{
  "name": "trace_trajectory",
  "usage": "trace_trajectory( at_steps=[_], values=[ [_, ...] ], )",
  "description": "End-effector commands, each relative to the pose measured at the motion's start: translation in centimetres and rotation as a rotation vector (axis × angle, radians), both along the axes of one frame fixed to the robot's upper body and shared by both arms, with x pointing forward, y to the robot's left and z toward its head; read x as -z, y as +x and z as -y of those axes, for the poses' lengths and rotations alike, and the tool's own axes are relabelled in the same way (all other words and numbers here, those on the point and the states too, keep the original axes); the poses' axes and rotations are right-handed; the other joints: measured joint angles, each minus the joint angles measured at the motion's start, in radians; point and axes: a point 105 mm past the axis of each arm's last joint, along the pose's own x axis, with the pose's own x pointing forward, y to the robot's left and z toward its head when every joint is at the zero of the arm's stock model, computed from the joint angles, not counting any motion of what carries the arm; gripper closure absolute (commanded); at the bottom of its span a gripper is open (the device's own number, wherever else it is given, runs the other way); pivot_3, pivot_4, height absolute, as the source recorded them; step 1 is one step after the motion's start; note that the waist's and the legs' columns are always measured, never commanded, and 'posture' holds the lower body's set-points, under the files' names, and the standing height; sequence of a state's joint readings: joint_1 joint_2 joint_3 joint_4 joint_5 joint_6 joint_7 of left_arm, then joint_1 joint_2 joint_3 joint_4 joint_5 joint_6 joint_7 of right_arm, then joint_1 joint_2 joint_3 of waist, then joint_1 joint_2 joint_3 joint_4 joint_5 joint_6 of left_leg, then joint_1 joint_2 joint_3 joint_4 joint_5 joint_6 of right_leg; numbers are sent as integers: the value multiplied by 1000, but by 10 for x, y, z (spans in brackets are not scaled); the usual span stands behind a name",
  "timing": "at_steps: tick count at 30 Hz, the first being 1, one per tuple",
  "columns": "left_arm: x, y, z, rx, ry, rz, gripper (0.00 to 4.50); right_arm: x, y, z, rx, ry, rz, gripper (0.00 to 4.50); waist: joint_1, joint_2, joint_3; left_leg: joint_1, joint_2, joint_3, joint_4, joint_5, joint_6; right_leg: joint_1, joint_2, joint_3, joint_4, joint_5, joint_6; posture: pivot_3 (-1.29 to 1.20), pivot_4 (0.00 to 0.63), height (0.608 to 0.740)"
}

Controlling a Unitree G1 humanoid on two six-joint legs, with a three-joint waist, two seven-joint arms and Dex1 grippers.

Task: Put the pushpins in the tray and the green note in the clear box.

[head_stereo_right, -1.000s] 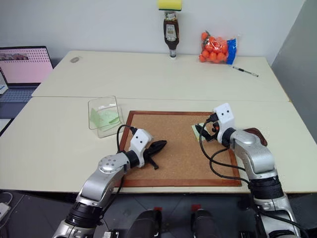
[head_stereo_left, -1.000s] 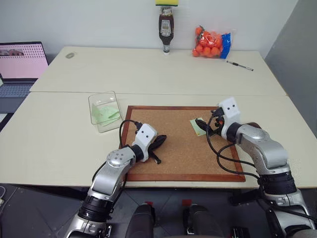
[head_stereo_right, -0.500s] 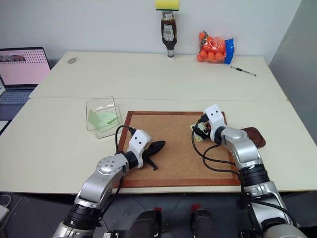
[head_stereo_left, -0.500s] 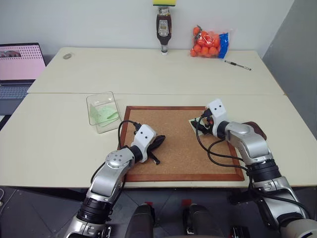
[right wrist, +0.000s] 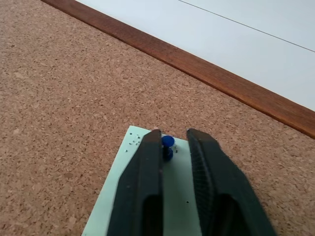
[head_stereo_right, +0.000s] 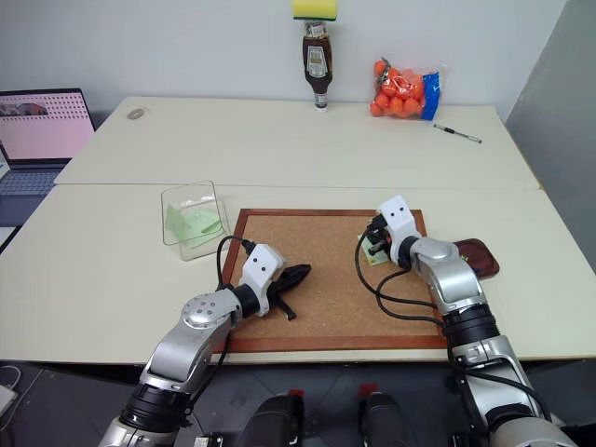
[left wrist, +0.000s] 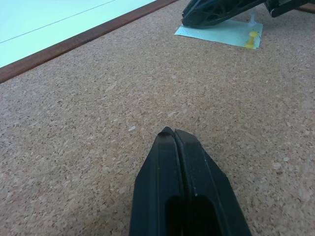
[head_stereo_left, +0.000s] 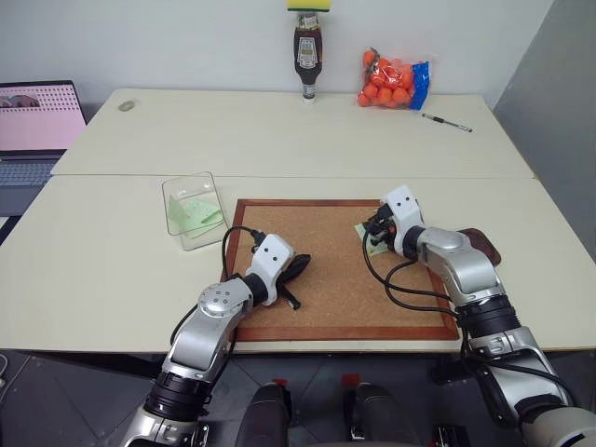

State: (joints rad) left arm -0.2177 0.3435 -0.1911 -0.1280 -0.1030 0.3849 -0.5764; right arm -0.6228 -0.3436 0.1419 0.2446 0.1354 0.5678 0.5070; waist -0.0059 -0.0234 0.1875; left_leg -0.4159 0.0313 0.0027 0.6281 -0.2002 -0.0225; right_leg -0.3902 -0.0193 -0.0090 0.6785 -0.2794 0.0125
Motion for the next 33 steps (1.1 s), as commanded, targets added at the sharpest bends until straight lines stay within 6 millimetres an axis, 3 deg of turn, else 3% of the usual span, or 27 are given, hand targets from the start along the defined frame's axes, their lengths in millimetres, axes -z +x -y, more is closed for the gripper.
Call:
trace_trajectory(
  at_steps=[1,16,23,26,33],
  values=[
    [16,-7,1,8,30,-56,4500,-24,4,0,2,13,86,4482,0,0,0,0,0,0,0,0,0,0,0,0,0,0,0,0,150,740],
    [20,-10,4,21,42,-67,4500,-42,-7,-9,7,124,146,4482,0,0,0,0,0,-1,0,0,0,0,0,0,0,0,0,0,150,740],
    [20,-11,6,25,42,-68,4500,-52,-10,-3,37,152,186,4482,0,0,0,0,0,-1,0,0,0,0,0,0,0,0,0,0,150,740],
    [20,-11,6,25,39,-69,4500,-60,-17,17,95,153,214,4482,0,0,0,0,0,-1,0,0,0,0,0,0,0,0,0,0,150,740],
    [20,-14,9,44,35,-70,4500,-50,-52,102,381,54,198,4482,7,1,-1,-1,-1,-1,-1,0,0,0,-2,0,-3,0,0,0,150,740]
  ],
)
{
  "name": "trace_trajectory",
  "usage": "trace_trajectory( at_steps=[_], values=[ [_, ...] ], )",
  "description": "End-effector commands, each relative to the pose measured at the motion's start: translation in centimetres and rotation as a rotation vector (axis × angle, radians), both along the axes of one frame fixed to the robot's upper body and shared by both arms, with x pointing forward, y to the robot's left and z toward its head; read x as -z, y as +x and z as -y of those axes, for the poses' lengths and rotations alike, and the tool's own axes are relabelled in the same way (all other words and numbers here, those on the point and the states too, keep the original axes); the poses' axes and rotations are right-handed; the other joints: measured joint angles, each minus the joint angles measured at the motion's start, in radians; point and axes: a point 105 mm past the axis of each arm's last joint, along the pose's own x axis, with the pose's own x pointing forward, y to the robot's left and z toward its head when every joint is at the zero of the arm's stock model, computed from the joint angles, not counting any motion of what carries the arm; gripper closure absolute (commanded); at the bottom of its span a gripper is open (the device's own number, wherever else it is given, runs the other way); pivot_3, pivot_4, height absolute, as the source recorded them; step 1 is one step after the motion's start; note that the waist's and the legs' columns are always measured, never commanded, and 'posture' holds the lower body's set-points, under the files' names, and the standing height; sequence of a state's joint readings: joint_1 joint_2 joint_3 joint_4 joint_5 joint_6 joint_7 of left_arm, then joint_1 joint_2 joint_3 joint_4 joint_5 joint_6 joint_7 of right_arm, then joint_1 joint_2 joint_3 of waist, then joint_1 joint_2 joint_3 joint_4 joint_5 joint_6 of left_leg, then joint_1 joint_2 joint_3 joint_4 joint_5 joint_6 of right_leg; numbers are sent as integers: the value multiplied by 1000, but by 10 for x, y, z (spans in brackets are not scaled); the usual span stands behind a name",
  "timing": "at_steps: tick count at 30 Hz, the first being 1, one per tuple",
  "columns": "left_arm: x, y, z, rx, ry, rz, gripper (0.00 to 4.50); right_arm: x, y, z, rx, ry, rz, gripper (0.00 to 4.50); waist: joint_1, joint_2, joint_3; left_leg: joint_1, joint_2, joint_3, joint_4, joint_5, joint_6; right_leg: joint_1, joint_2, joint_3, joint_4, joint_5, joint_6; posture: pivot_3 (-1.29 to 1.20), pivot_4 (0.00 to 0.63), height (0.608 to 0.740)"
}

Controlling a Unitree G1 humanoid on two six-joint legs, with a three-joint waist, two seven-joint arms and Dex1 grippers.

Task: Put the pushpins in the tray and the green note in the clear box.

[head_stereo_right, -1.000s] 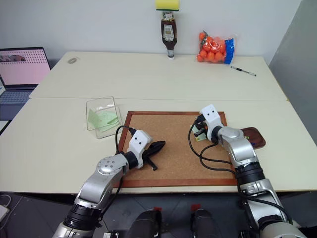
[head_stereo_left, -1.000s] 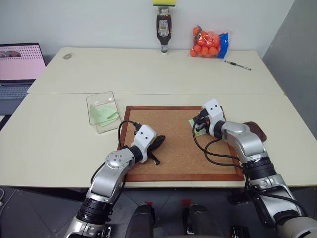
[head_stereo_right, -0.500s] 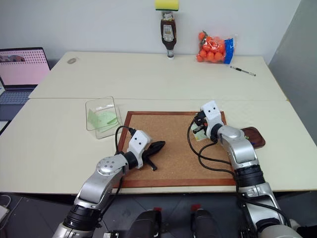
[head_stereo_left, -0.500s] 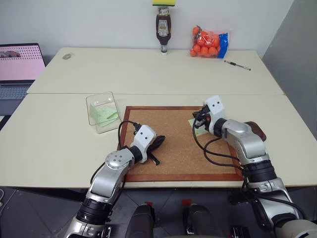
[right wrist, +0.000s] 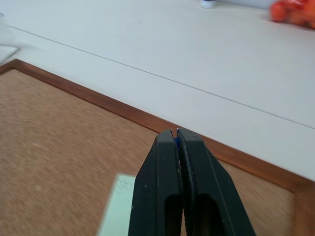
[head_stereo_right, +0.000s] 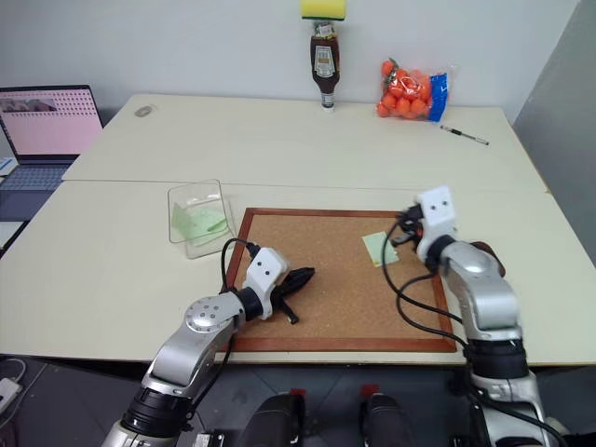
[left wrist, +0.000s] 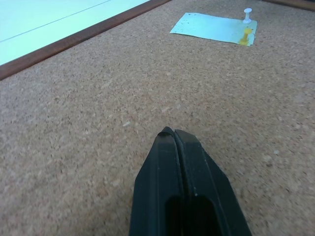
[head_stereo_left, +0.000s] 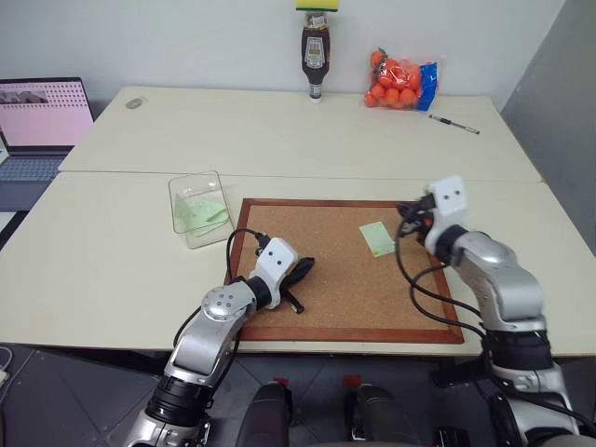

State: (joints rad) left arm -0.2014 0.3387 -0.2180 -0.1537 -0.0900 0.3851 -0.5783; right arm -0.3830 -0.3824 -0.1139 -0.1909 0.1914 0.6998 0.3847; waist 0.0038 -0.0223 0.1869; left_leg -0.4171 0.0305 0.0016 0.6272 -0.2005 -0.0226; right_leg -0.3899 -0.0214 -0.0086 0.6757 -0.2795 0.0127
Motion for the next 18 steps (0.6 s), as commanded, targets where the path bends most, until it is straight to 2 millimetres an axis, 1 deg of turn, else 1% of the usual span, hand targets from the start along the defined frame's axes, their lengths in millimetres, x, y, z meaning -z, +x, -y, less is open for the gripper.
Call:
trace_trajectory(
  at_steps=[1,3,6,8,9,11,15,17,18],
  values=[
    [19,-7,1,17,30,-71,4500,-9,-22,51,175,-62,15,4482,-2,1,0,0,0,0,0,0,0,0,0,0,0,0,0,0,150,740],
    [19,-7,0,19,32,-71,4500,-3,-30,70,241,-98,-14,4482,-4,1,-1,1,1,0,0,0,0,0,0,0,0,0,0,0,150,740],
    [19,-7,0,23,34,-71,4500,3,-37,88,300,-133,-43,4482,-5,2,-1,1,1,0,0,0,0,0,0,0,0,0,0,0,150,740],
    [19,-6,1,24,35,-70,4500,6,-39,95,328,-137,-58,4482,-5,3,-1,1,1,0,0,0,0,0,0,-1,0,0,0,0,150,740],
    [19,-6,1,26,34,-70,4500,10,-40,104,364,-147,-66,4482,-5,3,-2,1,1,0,0,0,0,0,0,-1,0,0,0,0,150,740],
    [19,-6,2,30,34,-69,4500,14,-41,115,407,-159,-77,4482,-5,3,-2,1,1,1,0,0,0,0,1,-1,0,0,1,0,150,740],
    [19,-5,4,36,35,-66,4500,22,-36,120,425,-135,-101,4482,-5,3,-2,1,0,1,0,0,0,0,1,0,-1,0,1,0,150,740],
    [19,-5,3,35,36,-65,4500,23,-33,124,437,-133,-103,4045,-5,3,-2,0,-1,1,0,0,0,0,1,0,-1,0,1,0,150,740],
    [19,-5,3,34,37,-64,4500,24,-32,124,439,-133,-104,3940,-5,3,-2,0,-1,1,0,0,0,0,1,0,-1,0,1,0,150,740]
  ],
)
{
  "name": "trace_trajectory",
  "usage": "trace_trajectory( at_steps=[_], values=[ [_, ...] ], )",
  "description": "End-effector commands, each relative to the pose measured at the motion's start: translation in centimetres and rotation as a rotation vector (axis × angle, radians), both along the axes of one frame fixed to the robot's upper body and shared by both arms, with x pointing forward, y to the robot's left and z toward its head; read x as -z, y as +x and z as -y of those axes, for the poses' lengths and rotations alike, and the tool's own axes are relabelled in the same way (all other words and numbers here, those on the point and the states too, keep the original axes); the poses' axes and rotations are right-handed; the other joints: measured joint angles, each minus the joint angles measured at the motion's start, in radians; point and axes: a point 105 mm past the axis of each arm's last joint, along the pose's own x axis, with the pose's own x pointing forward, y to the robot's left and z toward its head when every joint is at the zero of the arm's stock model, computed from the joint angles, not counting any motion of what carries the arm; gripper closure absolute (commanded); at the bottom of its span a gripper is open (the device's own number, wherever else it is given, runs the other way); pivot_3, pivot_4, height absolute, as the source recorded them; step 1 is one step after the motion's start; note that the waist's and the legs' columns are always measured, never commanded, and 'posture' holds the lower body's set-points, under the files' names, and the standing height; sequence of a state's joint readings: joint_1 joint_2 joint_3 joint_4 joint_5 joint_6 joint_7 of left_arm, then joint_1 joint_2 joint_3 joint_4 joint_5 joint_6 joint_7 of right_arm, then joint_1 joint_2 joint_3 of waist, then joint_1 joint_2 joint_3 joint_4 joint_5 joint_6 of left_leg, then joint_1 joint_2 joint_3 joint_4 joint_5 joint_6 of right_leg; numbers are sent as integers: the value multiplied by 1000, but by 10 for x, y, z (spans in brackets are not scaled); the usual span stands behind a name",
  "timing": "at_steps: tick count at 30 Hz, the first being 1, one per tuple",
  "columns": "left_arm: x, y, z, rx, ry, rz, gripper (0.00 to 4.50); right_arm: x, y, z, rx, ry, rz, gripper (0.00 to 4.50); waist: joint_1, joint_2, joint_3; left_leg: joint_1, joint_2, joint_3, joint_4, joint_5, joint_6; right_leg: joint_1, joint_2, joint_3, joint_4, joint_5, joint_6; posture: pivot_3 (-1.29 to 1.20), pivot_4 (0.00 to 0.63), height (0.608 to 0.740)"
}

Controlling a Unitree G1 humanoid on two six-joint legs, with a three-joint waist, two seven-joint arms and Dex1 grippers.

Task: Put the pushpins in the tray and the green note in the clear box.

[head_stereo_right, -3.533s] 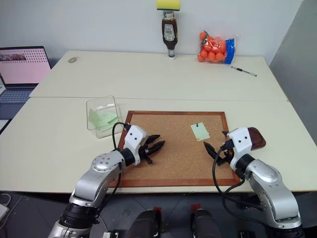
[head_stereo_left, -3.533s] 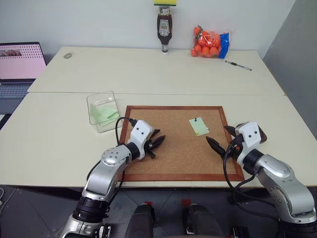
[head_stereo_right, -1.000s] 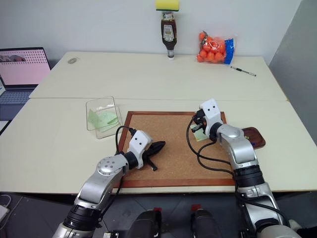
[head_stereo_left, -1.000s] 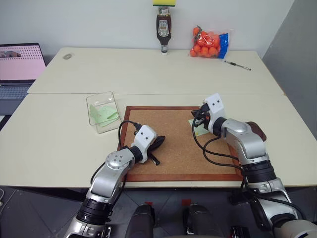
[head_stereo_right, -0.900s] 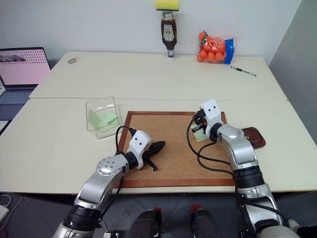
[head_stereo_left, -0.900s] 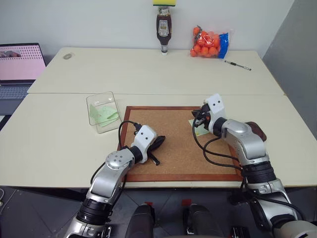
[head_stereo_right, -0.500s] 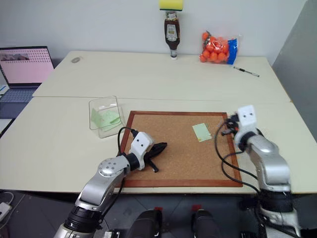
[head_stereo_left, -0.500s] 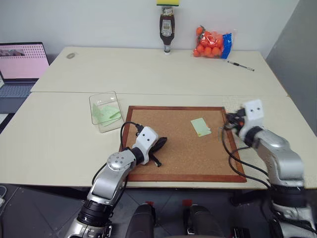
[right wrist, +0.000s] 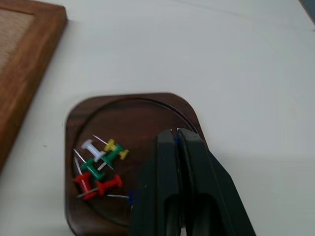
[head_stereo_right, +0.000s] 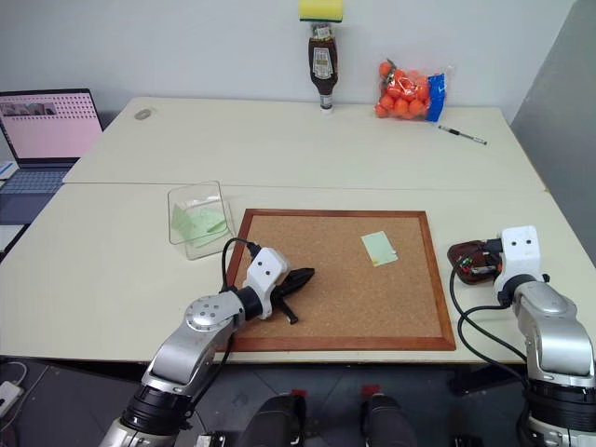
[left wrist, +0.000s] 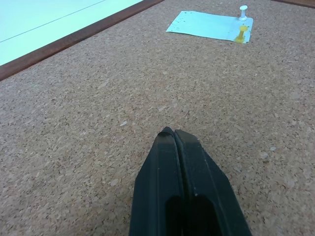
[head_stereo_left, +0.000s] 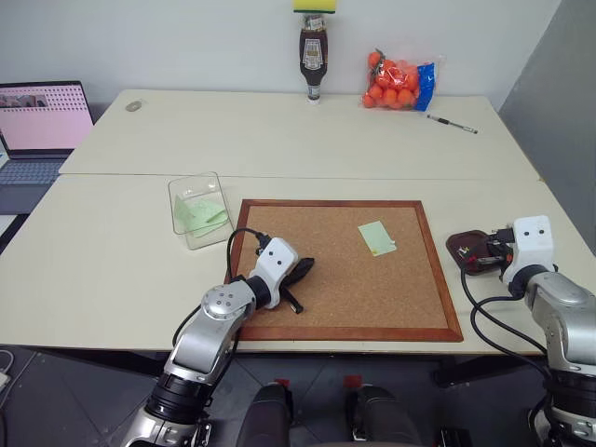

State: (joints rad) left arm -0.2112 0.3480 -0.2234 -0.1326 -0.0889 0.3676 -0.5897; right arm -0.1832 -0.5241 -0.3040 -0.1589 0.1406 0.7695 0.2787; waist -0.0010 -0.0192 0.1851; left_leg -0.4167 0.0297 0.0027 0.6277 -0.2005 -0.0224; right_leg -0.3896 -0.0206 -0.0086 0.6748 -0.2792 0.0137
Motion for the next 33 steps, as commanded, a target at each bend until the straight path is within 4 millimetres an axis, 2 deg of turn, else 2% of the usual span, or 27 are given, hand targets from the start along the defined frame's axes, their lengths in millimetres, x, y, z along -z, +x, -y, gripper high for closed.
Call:
trace_trajectory(
  at_steps=[1,6,8,15,20,24,26,29,33],
  values=[
    [18,-6,3,19,26,-66,4500,-17,7,8,22,-19,68,3740,0,0,0,0,0,0,0,0,0,0,0,0,0,0,0,0,150,740],
    [19,-8,2,15,27,-67,4500,-19,8,6,12,-9,73,2432,0,0,0,0,0,0,0,0,0,0,0,-1,0,0,0,0,150,740],
    [19,-8,2,14,27,-67,4500,-23,8,5,12,-2,90,2064,0,0,0,0,0,0,0,0,0,0,0,0,0,0,0,0,150,740],
    [19,-7,1,11,30,-66,4500,-48,4,-4,-12,49,180,2064,0,0,0,0,0,0,0,0,0,0,0,0,0,0,0,0,150,740],
    [19,-7,0,12,33,-65,4500,-59,1,-27,-86,106,214,2064,0,0,0,0,1,-1,0,0,0,0,0,-1,0,0,0,0,150,740],
    [19,-7,0,15,33,-64,4500,-62,5,-62,-228,123,213,2064,0,0,0,0,1,-1,0,0,0,0,0,0,0,0,0,0,150,740],
    [18,-6,1,17,35,-62,4500,-59,6,-81,-312,112,194,2064,-1,0,0,0,1,-1,0,0,0,0,0,0,0,0,0,0,150,740],
    [18,-6,1,18,35,-61,4500,-43,6,-109,-441,68,131,2064,0,0,0,0,1,-1,0,0,0,0,0,-1,0,0,0,0,150,740],
    [18,-5,2,19,36,-59,4500,-33,12,-126,-507,55,104,2064,1,0,0,0,1,-1,0,0,0,0,0,-1,-1,0,0,0,150,740]
  ],
)
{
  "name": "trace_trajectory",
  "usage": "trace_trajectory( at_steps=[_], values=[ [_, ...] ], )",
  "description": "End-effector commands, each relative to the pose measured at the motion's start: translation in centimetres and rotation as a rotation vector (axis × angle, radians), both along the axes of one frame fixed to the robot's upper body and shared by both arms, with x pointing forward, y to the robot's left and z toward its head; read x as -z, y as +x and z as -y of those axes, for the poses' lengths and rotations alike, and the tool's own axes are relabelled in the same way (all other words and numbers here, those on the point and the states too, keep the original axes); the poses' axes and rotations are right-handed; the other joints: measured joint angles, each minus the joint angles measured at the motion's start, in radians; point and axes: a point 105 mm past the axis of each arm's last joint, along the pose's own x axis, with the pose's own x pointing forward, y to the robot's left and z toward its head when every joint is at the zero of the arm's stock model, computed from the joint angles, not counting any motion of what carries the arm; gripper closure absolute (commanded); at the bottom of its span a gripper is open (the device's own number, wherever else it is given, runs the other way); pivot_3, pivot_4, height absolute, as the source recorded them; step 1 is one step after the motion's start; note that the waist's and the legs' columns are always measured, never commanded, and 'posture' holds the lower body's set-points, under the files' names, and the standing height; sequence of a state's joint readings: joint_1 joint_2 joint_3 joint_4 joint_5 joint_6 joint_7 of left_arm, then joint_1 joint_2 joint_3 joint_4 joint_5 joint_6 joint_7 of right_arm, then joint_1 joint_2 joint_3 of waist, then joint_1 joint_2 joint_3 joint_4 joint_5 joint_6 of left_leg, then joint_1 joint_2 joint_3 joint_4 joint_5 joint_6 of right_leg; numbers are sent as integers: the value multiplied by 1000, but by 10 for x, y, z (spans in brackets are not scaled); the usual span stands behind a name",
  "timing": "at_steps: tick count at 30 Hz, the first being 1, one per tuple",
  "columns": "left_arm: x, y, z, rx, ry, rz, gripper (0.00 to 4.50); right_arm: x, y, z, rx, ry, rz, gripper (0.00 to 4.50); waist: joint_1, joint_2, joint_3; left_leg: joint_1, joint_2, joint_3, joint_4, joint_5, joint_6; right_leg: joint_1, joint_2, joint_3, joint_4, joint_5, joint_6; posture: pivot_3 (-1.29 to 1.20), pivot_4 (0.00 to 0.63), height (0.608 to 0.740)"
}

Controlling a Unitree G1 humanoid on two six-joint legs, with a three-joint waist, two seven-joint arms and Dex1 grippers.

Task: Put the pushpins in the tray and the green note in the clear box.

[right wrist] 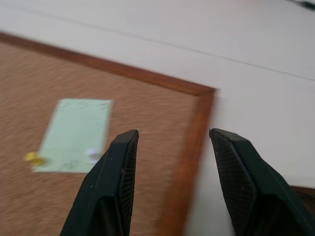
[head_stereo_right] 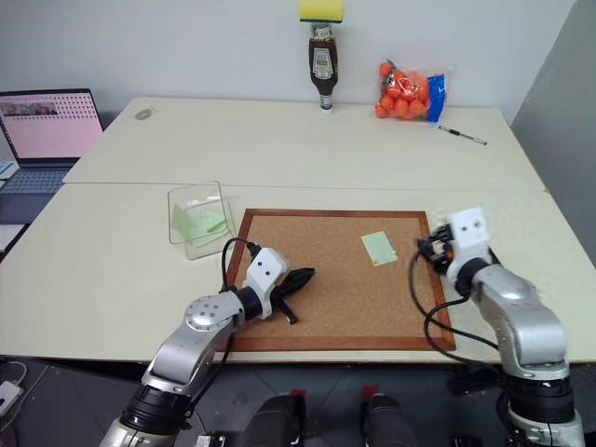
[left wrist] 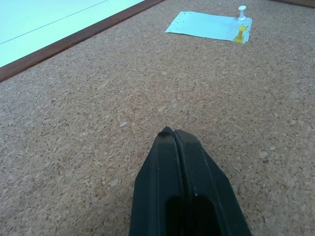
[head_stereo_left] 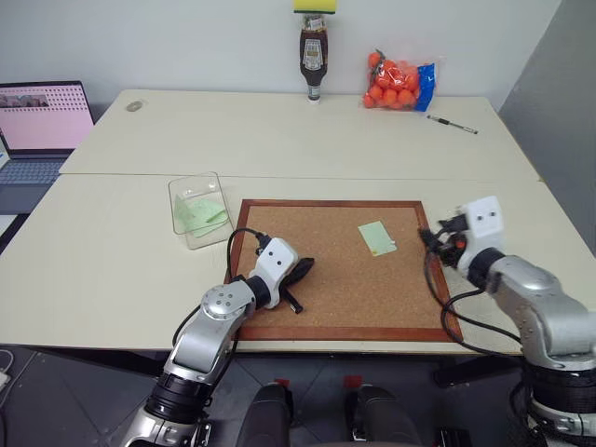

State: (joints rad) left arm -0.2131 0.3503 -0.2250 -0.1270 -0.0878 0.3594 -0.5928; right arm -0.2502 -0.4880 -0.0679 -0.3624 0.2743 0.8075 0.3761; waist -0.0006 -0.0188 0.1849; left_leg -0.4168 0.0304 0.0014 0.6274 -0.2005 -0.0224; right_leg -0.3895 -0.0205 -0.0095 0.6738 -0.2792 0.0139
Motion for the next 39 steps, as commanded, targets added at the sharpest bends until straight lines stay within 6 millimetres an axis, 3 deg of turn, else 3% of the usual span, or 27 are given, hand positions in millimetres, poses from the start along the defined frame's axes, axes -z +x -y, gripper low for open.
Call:
trace_trajectory(
  at_steps=[1,5,16,29,39],
  values=[
    [18,-6,2,14,33,-62,4500,-6,7,-13,-56,-23,42,2064,1,0,0,0,0,0,0,0,0,0,0,0,0,0,0,0,150,740],
    [18,-7,3,13,31,-62,4500,1,14,-22,-76,-21,32,2064,1,0,0,0,0,0,0,0,0,0,0,0,0,0,1,0,150,740],
    [18,-8,2,4,30,-60,4500,13,20,-23,-83,-14,-2,2064,1,0,0,0,0,0,0,0,0,0,0,0,0,0,0,0,150,740],
    [18,-8,2,12,37,-60,4500,10,16,-21,-84,20,-6,4475,1,0,0,0,0,0,0,0,0,0,0,0,0,0,0,0,150,740],
    [20,-9,3,20,44,-62,4500,-5,8,-22,-94,95,61,4475,1,0,0,-1,0,0,-1,0,0,0,0,0,-1,0,0,0,150,740]
  ],
)
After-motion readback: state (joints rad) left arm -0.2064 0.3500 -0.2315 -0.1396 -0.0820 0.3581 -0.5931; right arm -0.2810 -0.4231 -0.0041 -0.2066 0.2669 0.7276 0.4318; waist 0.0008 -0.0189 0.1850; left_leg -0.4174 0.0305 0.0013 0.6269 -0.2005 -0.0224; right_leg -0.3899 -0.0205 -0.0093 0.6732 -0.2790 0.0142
